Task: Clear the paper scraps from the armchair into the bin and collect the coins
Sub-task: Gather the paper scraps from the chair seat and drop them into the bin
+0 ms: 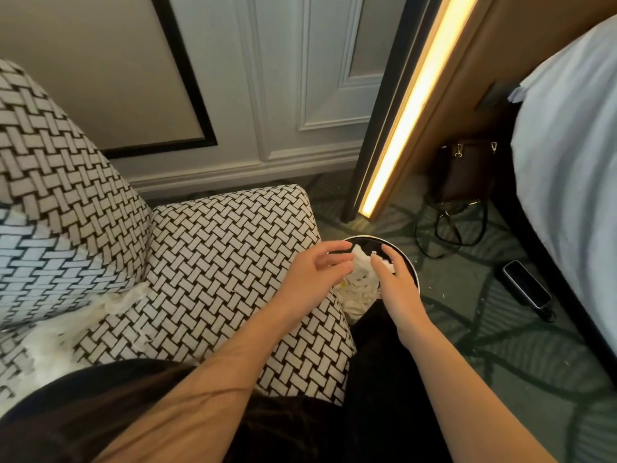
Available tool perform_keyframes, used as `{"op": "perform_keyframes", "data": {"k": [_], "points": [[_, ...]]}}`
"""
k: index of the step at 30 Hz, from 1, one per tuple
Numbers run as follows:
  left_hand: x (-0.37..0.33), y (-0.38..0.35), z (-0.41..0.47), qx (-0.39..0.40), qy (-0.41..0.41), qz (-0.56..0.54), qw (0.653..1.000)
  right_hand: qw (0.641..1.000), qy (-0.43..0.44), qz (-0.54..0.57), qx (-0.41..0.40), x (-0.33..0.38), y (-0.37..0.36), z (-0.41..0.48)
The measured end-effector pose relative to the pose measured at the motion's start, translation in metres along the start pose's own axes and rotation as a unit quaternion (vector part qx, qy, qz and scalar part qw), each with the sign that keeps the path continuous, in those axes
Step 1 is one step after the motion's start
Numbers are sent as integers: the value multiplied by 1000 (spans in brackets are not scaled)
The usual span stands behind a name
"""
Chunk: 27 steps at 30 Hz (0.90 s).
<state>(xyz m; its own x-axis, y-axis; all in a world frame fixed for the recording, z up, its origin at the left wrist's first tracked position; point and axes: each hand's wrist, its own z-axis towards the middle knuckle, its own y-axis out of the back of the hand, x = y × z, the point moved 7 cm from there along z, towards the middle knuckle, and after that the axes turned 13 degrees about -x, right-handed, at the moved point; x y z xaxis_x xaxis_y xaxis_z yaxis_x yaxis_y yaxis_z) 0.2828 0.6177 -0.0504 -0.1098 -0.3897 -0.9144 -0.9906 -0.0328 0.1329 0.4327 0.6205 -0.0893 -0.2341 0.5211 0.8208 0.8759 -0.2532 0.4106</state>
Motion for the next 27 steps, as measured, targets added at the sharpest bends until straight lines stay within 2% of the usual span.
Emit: {"op": "perform_keyframes", "data": {"k": [6, 13, 17, 20, 23, 27], "points": [[-1, 3, -3, -1, 3, 13, 1000, 999, 28, -15, 2, 3, 4, -5], [-6, 18, -16, -5, 1, 112, 994, 977, 200, -64, -41, 20, 15, -32], [-21, 33, -31, 28, -12, 196, 980, 951, 275, -142, -4, 40, 2, -53], [-37, 59, -49, 36, -42, 255, 965, 932, 329, -150, 33, 73, -16, -82], [-49, 96, -66, 23, -69, 302, 951, 913, 375, -141, 79, 108, -39, -117], [-55, 159, -91, -37, -84, 295, 951, 882, 434, -119, 142, 144, -77, -179]]}}
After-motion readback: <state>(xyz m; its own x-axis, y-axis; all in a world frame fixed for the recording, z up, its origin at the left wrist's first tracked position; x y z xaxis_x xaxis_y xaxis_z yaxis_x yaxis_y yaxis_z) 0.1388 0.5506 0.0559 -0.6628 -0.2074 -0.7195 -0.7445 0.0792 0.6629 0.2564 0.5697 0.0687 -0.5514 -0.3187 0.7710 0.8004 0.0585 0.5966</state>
